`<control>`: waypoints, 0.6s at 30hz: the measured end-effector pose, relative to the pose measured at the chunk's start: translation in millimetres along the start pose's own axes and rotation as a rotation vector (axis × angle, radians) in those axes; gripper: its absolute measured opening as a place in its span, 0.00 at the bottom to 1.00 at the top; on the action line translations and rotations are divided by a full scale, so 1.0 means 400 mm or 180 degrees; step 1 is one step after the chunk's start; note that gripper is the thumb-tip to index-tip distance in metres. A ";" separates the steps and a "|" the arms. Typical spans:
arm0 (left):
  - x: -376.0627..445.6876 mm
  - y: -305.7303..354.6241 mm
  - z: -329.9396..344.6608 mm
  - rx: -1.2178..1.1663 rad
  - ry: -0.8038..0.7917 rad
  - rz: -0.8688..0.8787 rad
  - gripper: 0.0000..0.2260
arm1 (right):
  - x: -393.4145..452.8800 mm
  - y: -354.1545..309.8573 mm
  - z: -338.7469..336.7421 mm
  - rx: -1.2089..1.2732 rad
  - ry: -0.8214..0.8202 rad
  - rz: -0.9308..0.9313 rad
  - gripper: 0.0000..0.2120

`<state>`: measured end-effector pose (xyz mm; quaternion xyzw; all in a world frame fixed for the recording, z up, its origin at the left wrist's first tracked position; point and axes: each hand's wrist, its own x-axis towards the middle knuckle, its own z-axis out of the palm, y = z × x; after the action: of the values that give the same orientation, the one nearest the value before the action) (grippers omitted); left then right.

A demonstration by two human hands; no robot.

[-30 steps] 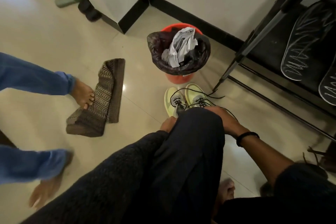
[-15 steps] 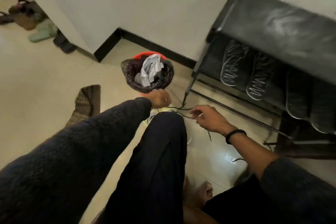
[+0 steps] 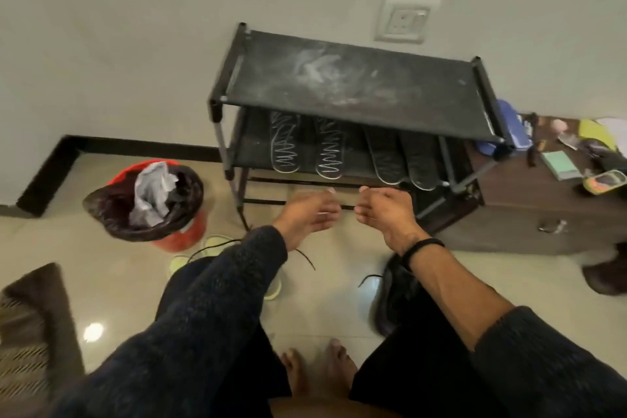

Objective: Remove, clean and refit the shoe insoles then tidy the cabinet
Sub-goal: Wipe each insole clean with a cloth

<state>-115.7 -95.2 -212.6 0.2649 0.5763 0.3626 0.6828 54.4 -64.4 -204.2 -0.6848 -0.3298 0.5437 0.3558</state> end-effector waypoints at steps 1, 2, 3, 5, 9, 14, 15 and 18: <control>0.025 -0.009 0.055 -0.0048 -0.0143 -0.0145 0.16 | 0.020 0.007 -0.034 0.0295 0.0183 0.0197 0.07; 0.046 -0.014 0.102 -0.0063 -0.0211 -0.0237 0.17 | 0.039 0.012 -0.062 0.0521 0.0335 0.0336 0.09; 0.074 -0.020 0.150 -0.0096 -0.0260 -0.0276 0.18 | 0.065 0.015 -0.092 0.0705 0.0482 0.0442 0.10; 0.132 -0.023 0.236 -0.0205 -0.0294 -0.0336 0.18 | 0.121 0.016 -0.142 0.1004 0.0724 0.0630 0.15; 0.213 -0.010 0.349 -0.0494 -0.0175 -0.0568 0.23 | 0.225 0.008 -0.210 0.1545 0.0800 0.0934 0.21; 0.252 0.034 0.405 -0.0788 0.0001 -0.0622 0.20 | 0.308 -0.006 -0.235 0.1864 0.0761 0.0981 0.12; 0.253 0.038 0.412 -0.0806 0.0017 -0.0589 0.19 | 0.310 -0.008 -0.238 0.1862 0.0813 0.0977 0.10; 0.238 0.040 0.422 -0.0662 0.0386 -0.0368 0.14 | 0.279 -0.003 -0.251 0.2060 0.0815 0.0916 0.11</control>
<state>53.5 0.2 -223.7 0.1367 0.5901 0.3958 0.6902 174.1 16.8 -244.3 -0.6388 0.0058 0.5743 0.5120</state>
